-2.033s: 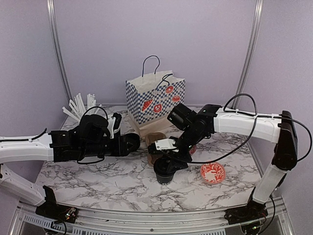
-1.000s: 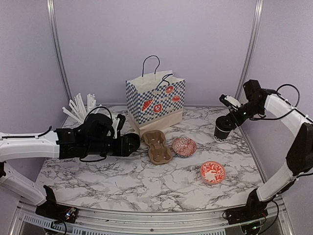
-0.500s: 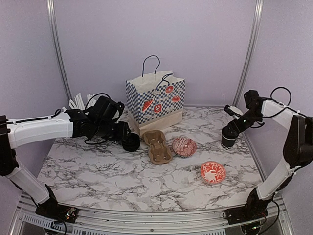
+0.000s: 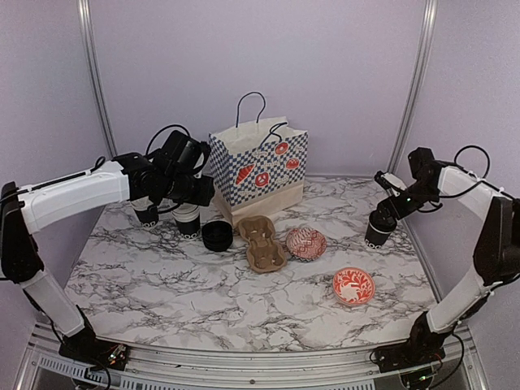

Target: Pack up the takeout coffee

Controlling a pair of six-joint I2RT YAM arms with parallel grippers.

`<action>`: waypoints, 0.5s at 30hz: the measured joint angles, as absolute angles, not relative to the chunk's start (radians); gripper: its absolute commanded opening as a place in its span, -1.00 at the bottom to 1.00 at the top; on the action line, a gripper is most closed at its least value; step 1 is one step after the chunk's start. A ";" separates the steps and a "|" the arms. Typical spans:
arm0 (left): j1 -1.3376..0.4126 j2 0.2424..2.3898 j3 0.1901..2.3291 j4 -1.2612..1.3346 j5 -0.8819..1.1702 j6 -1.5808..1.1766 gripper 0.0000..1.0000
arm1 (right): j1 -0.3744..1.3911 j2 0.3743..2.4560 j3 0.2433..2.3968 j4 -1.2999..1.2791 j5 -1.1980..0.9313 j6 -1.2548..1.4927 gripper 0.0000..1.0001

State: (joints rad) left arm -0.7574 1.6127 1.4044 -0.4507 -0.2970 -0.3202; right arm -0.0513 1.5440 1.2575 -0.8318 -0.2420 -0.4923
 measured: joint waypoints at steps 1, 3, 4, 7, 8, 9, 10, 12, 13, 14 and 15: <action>-0.751 1.622 1.425 -0.461 -0.308 -0.309 -0.22 | -0.051 1.535 1.258 -0.835 -0.245 -0.490 0.82; -0.732 1.650 1.466 -0.485 -0.326 -0.291 -0.29 | -0.051 1.510 1.258 -0.840 -0.252 -0.480 0.80; -0.722 1.665 1.481 -0.500 -0.331 -0.284 -0.30 | -0.051 1.500 1.258 -0.841 -0.253 -0.474 0.79; -0.689 1.721 1.526 -0.547 -0.335 -0.263 -0.27 | -0.052 1.470 1.258 -0.847 -0.256 -0.463 0.77; -0.680 1.744 1.540 -0.562 -0.332 -0.257 -0.25 | -0.052 1.462 1.258 -0.848 -0.260 -0.462 0.77; -0.673 1.763 1.549 -0.575 -0.329 -0.252 -0.25 | -0.052 1.452 1.255 -0.847 -0.263 -0.459 0.77; -0.665 1.785 1.562 -0.592 -0.323 -0.250 -0.30 | -0.052 1.441 1.251 -0.847 -0.268 -0.456 0.76; -0.658 1.821 1.574 -0.612 -0.320 -0.243 -0.46 | -0.053 1.417 1.242 -0.848 -0.276 -0.452 0.75; -0.657 1.833 1.575 -0.617 -0.319 -0.244 -0.53 | -0.053 1.409 1.239 -0.848 -0.280 -0.451 0.75; -0.657 1.846 1.575 -0.627 -0.319 -0.239 -0.61 | -0.053 1.403 1.238 -0.848 -0.283 -0.451 0.74; -0.657 1.855 1.575 -0.635 -0.319 -0.241 -0.68 | -0.053 1.399 1.238 -0.847 -0.286 -0.449 0.73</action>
